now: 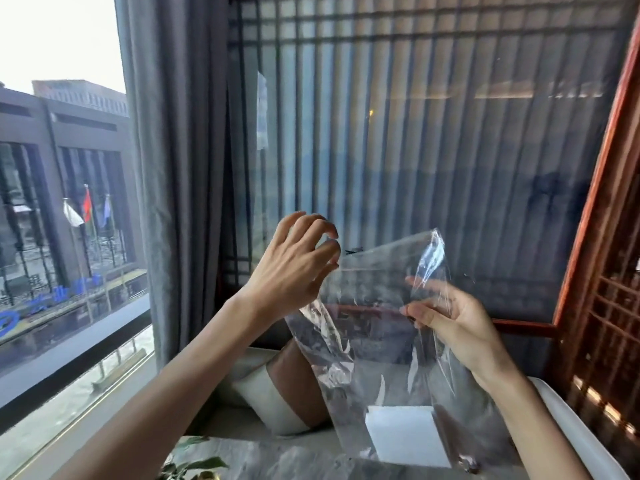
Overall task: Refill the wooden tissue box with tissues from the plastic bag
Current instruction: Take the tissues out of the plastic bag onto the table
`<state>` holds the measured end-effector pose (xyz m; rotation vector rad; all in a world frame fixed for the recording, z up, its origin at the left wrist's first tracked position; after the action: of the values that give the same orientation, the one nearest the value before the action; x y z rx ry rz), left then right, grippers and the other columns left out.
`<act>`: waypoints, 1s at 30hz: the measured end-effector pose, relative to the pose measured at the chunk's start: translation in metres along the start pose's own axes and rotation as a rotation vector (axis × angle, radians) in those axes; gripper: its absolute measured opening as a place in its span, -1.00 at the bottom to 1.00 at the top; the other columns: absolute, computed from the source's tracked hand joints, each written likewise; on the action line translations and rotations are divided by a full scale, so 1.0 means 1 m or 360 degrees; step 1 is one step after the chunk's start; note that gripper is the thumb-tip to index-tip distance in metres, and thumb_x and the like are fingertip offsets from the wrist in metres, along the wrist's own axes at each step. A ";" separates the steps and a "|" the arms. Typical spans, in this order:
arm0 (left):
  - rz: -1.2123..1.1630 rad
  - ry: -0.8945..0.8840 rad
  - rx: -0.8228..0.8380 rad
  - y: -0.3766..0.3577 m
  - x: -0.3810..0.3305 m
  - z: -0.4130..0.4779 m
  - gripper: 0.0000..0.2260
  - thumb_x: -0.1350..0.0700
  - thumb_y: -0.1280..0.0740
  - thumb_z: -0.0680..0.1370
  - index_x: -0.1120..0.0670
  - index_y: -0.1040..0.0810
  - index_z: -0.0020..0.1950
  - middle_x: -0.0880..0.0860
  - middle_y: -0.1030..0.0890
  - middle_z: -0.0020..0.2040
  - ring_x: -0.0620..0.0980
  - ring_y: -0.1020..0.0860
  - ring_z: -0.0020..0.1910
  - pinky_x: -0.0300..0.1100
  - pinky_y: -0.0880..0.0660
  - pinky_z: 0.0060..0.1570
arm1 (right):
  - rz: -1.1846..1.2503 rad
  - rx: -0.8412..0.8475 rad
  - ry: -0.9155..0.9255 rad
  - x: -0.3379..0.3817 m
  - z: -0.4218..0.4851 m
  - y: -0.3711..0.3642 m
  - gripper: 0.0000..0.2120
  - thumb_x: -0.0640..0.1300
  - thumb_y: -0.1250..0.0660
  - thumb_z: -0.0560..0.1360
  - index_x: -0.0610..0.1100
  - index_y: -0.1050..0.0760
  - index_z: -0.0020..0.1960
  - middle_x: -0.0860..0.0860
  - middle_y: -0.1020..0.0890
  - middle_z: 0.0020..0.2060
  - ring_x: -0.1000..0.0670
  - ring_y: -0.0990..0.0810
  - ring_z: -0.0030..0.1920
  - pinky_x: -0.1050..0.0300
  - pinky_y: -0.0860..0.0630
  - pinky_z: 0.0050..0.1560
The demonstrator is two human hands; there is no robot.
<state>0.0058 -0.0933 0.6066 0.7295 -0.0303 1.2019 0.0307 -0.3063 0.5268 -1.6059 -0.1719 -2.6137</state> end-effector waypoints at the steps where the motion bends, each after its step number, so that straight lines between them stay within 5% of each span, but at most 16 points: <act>1: 0.0005 -0.0026 -0.0002 0.001 -0.004 0.003 -0.92 0.08 -0.37 0.52 0.04 -0.54 -0.02 0.00 -0.57 0.11 0.09 -0.51 0.22 0.00 -0.29 0.35 | -0.0004 -0.0021 -0.0010 -0.001 -0.002 0.003 -0.66 -0.37 -0.41 0.44 -0.06 -0.56 0.15 -0.03 -0.75 -0.32 0.20 -0.65 -0.35 0.46 -0.51 -0.28; 7: -0.0102 -0.0116 0.0150 -0.010 -0.024 0.006 -0.70 -0.22 -0.27 0.52 -0.01 -0.48 0.05 -0.04 -0.54 0.17 0.04 -0.48 0.24 -0.01 -0.34 0.33 | 0.0035 -0.0111 -0.0041 -0.004 -0.014 0.014 -0.68 -0.35 -0.41 0.43 -0.04 -0.56 0.10 -0.02 -0.75 -0.31 0.20 -0.66 -0.33 0.47 -0.50 -0.30; 11: -0.0028 -0.0181 0.0169 -0.016 -0.025 0.004 -0.82 -0.08 -0.32 0.54 0.00 -0.57 -0.01 -0.01 -0.54 0.26 0.07 -0.47 0.29 0.00 -0.35 0.33 | 0.0065 -0.0095 -0.0057 -0.006 -0.017 0.014 -0.68 -0.38 -0.40 0.44 -0.07 -0.55 0.11 -0.03 -0.75 -0.32 0.19 -0.66 -0.34 0.44 -0.51 -0.30; 15: -0.0005 -0.0190 0.0082 -0.010 -0.019 0.008 -0.91 0.10 -0.32 0.51 0.04 -0.57 -0.02 -0.01 -0.56 0.20 0.07 -0.49 0.24 -0.05 -0.34 0.29 | 0.0033 -0.0058 -0.0076 -0.009 -0.021 0.012 -0.63 -0.17 -0.48 0.32 -0.03 -0.58 0.12 -0.11 -0.74 -0.26 0.11 -0.65 -0.30 0.41 -0.54 -0.21; 18: 0.0022 0.0169 0.0141 -0.001 0.004 0.015 -0.88 0.18 -0.38 0.45 0.03 -0.57 -0.03 -0.01 -0.56 0.18 0.11 -0.48 0.22 -0.03 -0.32 0.23 | -0.0042 -0.0002 -0.0085 -0.014 -0.024 0.007 -0.58 -0.11 -0.50 0.30 -0.05 -0.57 0.16 -0.10 -0.74 -0.24 0.11 -0.65 -0.29 0.43 -0.53 -0.17; 21: -0.0171 0.0455 0.0185 0.001 0.009 0.011 -0.81 0.04 -0.33 0.52 -0.04 -0.50 0.13 -0.04 -0.50 0.26 0.10 -0.41 0.29 0.04 -0.27 0.30 | -0.0060 0.0013 -0.0104 -0.019 -0.025 -0.001 -0.57 -0.09 -0.49 0.32 -0.03 -0.55 0.18 -0.06 -0.75 -0.24 0.16 -0.65 -0.31 0.44 -0.50 -0.22; 25: -0.0129 0.0133 0.0082 0.009 -0.038 0.013 -0.66 -0.21 -0.26 0.49 -0.06 -0.47 0.18 -0.04 -0.49 0.30 0.07 -0.38 0.37 0.08 -0.15 0.44 | -0.0033 0.0016 -0.0144 -0.023 -0.025 -0.010 -0.57 -0.05 -0.50 0.29 0.02 -0.57 0.15 -0.22 -0.72 -0.17 0.12 -0.65 -0.29 0.38 -0.55 -0.18; 30: -0.0094 -0.0114 0.0138 0.001 -0.057 0.020 -0.81 -0.06 -0.36 0.50 -0.01 -0.56 0.06 -0.01 -0.53 0.29 0.09 -0.42 0.37 0.09 -0.19 0.47 | -0.0024 0.0097 -0.0121 -0.022 -0.029 -0.022 -0.58 -0.01 -0.52 0.28 0.06 -0.59 0.13 -0.22 -0.72 -0.15 0.09 -0.64 -0.28 0.37 -0.55 -0.13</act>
<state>-0.0101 -0.1510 0.6006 0.8441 -0.0159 1.1261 0.0128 -0.2882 0.4928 -1.6908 -0.2664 -2.5335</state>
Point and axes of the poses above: each hand's wrist, its own z-axis towards the middle knuckle, its own y-axis out of the back of the hand, x = y × z, the point moved 7 cm from there along z, towards the middle knuckle
